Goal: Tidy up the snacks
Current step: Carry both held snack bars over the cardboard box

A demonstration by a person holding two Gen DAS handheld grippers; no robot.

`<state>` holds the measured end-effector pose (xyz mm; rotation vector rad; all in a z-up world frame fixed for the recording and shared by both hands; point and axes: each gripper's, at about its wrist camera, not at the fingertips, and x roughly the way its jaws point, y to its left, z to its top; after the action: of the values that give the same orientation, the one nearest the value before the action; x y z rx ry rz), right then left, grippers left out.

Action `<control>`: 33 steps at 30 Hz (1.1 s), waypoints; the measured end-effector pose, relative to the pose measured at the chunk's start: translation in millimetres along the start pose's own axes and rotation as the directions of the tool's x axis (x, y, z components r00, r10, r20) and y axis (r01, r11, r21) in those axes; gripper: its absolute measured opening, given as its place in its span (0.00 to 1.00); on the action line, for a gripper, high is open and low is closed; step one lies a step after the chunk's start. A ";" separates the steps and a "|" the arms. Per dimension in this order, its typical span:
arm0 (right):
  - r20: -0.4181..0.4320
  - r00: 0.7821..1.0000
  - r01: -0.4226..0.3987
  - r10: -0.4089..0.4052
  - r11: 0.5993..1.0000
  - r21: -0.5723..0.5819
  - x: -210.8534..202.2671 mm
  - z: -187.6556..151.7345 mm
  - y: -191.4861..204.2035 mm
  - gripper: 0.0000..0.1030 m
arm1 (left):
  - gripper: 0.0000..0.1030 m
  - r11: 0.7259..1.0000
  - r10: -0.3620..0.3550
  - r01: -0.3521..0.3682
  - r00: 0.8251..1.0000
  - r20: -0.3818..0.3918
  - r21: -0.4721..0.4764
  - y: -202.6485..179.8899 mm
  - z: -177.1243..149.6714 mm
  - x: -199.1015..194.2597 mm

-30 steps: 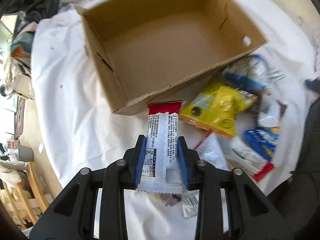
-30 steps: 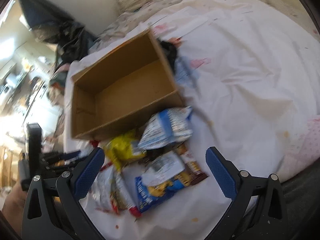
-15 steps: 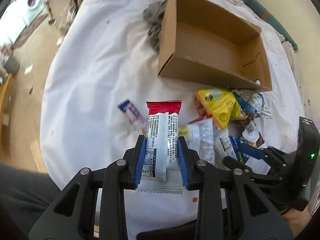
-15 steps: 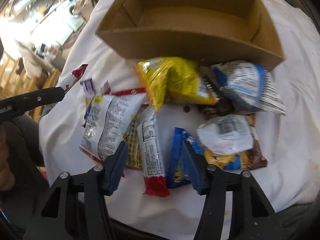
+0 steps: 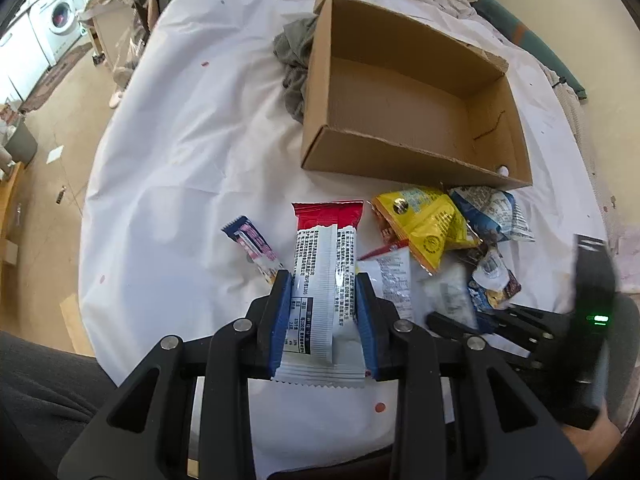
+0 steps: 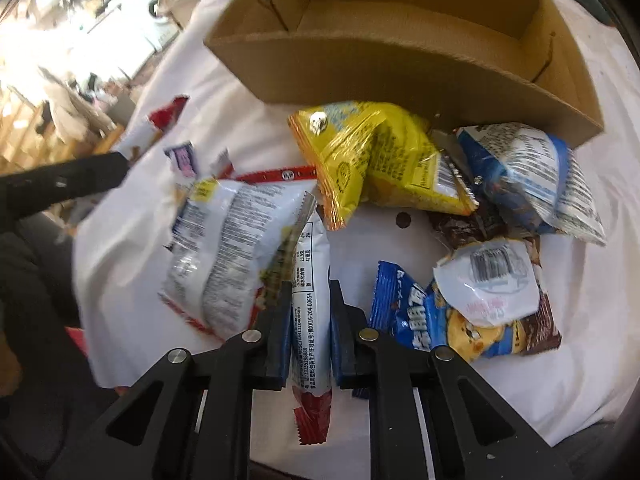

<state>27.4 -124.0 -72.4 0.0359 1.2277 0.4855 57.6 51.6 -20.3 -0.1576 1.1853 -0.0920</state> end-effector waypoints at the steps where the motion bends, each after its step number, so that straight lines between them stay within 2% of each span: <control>1: 0.040 0.999 -0.007 0.007 1.000 -0.001 -11.9 -1.4 1.1 0.16 | 0.27 1.000 0.005 -0.005 1.000 0.003 -0.005 1.2 0.7 0.6; 3: 0.117 0.993 -0.023 0.023 1.000 0.003 -33.2 -2.4 1.4 0.16 | 0.27 1.000 0.016 -0.016 1.000 0.014 -0.014 3.2 1.3 0.4; 5: 0.212 0.976 -0.055 0.049 0.998 0.024 -56.9 -2.2 -2.1 0.16 | 0.27 0.999 0.037 -0.036 0.999 0.033 -0.019 4.4 2.0 -0.8; 10: 0.418 0.906 -0.124 0.073 0.988 0.096 -106.5 13.2 -31.2 0.16 | 0.27 0.998 0.069 -0.069 0.992 0.106 -0.006 -0.5 13.7 -13.7; 13: 0.488 0.869 -0.158 0.082 0.980 0.118 -128.3 29.2 -57.5 0.16 | 0.27 0.998 0.067 -0.068 0.984 0.168 0.001 -6.5 34.0 -27.7; 16: 0.520 0.852 -0.142 0.053 0.981 0.133 -138.2 51.6 -79.4 0.16 | 0.27 0.998 0.054 -0.060 0.976 0.209 0.022 -15.1 57.4 -36.4; 21: 0.536 0.843 -0.138 0.030 0.977 0.164 -138.7 82.4 -106.4 0.16 | 0.27 0.994 0.064 -0.082 0.967 0.245 0.066 -31.0 91.1 -35.5; 26: 0.552 0.833 -0.141 0.025 0.975 0.169 -134.2 104.7 -118.8 0.16 | 0.27 0.993 0.066 -0.090 0.966 0.251 0.083 -44.7 124.6 -23.1; 30: 0.534 0.846 -0.116 0.006 0.978 0.173 -118.8 125.5 -126.0 0.16 | 0.27 0.993 0.054 -0.079 0.965 0.256 0.088 -56.6 145.4 -7.0; 33: 0.493 0.870 -0.122 0.000 0.969 0.216 -101.2 134.7 -137.3 0.16 | 0.27 0.992 0.036 -0.066 0.964 0.263 0.105 -63.4 150.8 11.2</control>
<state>170.9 -254.1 26.1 0.3876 0.7758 0.3487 202.3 -1.5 35.7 -0.0371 0.9175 -0.0902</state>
